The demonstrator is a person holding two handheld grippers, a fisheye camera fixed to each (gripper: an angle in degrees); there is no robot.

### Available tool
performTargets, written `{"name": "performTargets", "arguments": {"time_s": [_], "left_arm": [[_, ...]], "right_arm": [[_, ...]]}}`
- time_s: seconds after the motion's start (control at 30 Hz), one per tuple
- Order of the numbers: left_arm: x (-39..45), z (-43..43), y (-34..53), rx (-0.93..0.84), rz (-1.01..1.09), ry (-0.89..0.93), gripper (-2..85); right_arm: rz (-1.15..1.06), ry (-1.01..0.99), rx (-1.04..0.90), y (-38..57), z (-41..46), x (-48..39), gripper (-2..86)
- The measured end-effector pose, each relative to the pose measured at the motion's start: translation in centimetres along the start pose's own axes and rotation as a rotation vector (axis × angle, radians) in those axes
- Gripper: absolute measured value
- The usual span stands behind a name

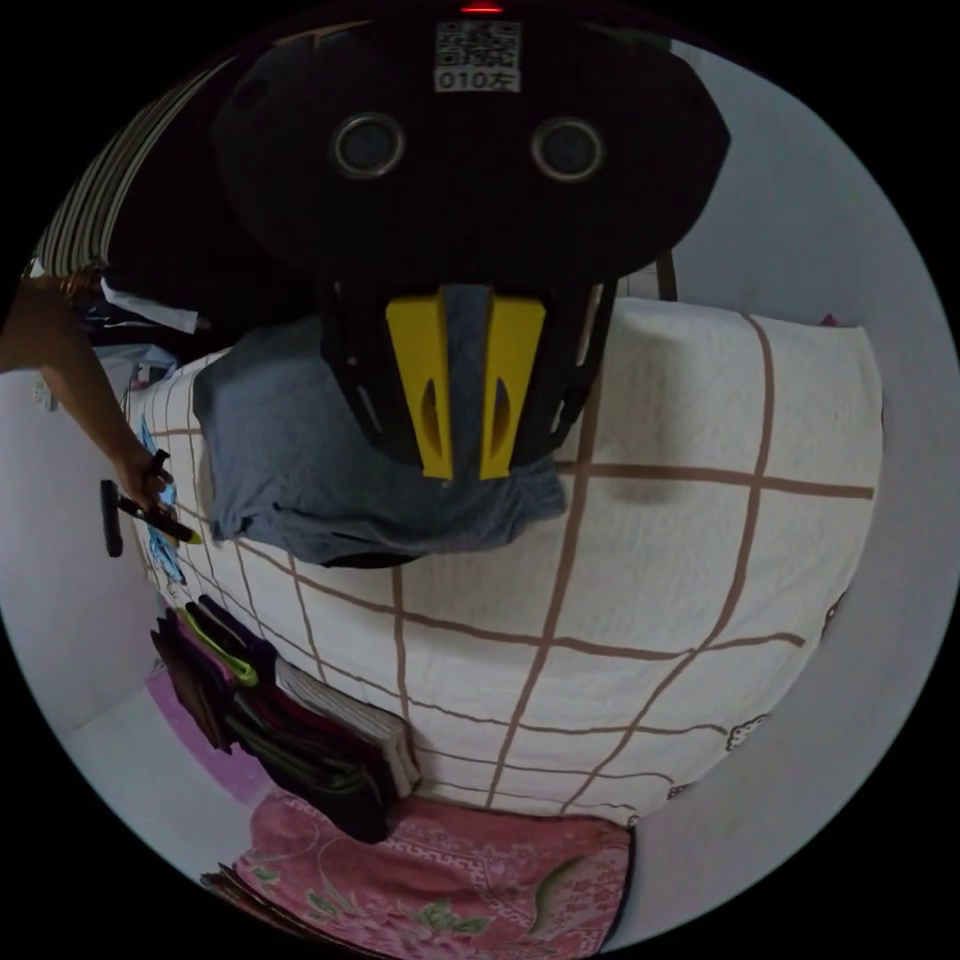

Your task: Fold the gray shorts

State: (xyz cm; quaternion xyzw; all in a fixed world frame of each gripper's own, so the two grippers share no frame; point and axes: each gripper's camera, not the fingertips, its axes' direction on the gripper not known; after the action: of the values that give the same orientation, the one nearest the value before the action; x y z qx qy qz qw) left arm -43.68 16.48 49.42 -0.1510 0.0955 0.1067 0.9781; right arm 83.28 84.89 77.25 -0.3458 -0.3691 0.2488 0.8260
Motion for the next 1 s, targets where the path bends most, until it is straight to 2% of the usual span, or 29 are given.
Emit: {"name": "performTargets", "arguments": {"time_s": [0.13, 0.23, 0.33, 0.43, 0.53, 0.7, 0.8, 0.93, 1.0], "left_arm": [[1.1, -0.4, -0.5, 0.002, -0.008, 0.012, 4.9], [2.2, -0.5, -0.8, -0.011, 0.018, 0.006, 4.7], [2.9, -0.6, -1.2, -0.017, 0.025, 0.012, 4.6], [3.3, -0.7, -1.4, -0.017, 0.018, 0.022, 4.5], [3.5, -0.5, -1.6, -0.037, 0.007, 0.022, 4.4], [4.2, -0.2, -2.3, -0.070, -0.006, 0.008, 4.6], [4.9, -0.7, -3.0, -0.071, 0.001, -0.026, 4.9], [5.6, -2.8, -4.2, 0.038, 0.028, -0.142, 6.6], [5.6, -3.1, -5.1, 0.056, 0.070, -0.136, 7.2]], "right_arm": [[-0.140, 0.005, -0.079, -0.9, 1.3, -2.1, 9.7], [-0.197, -0.011, -0.204, -1.4, 2.8, -3.0, 5.2], [-0.234, 0.067, -0.117, -0.8, 0.8, -4.2, 4.1], [-0.309, 0.003, -0.021, 1.3, -2.1, -4.7, 3.8], [-0.231, 0.045, -0.030, 2.8, -2.9, -3.5, 3.8], [-0.066, 0.059, -0.177, 1.5, -0.7, -1.1, 3.9], [-0.069, 0.120, -0.216, -0.2, 0.5, -1.4, 3.9], [-0.095, 0.104, -0.139, -1.7, -0.5, -1.9, 3.8], [-0.102, 0.109, -0.166, -1.8, -0.7, -1.7, 3.8]]}}
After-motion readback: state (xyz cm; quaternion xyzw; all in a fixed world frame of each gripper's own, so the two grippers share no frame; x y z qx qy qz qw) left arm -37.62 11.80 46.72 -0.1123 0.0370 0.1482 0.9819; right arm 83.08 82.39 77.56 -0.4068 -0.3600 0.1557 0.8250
